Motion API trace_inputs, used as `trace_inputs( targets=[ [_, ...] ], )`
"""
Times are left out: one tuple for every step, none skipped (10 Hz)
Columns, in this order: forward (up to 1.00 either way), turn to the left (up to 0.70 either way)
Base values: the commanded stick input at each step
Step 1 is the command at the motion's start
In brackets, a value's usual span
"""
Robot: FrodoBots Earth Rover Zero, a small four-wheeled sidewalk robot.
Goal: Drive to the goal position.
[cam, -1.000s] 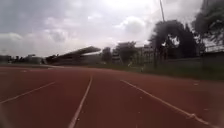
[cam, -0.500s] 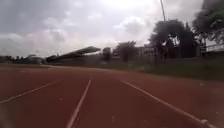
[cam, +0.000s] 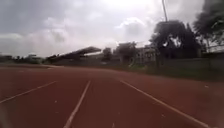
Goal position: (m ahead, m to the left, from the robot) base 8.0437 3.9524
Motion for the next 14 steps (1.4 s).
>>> trace_inputs(
  targets=[
    [0.45,0.0],
    [0.45,0.0],
    [0.45,0.0],
    [0.45,0.0],
    [0.45,0.0],
    [0.45,0.0],
    [0.45,0.0],
    [0.45,0.0],
    [0.45,0.0],
    [0.45,0.0],
    [0.45,0.0],
    [0.45,0.0],
    [0.45,0.0],
    [0.45,0.0]
  ],
)
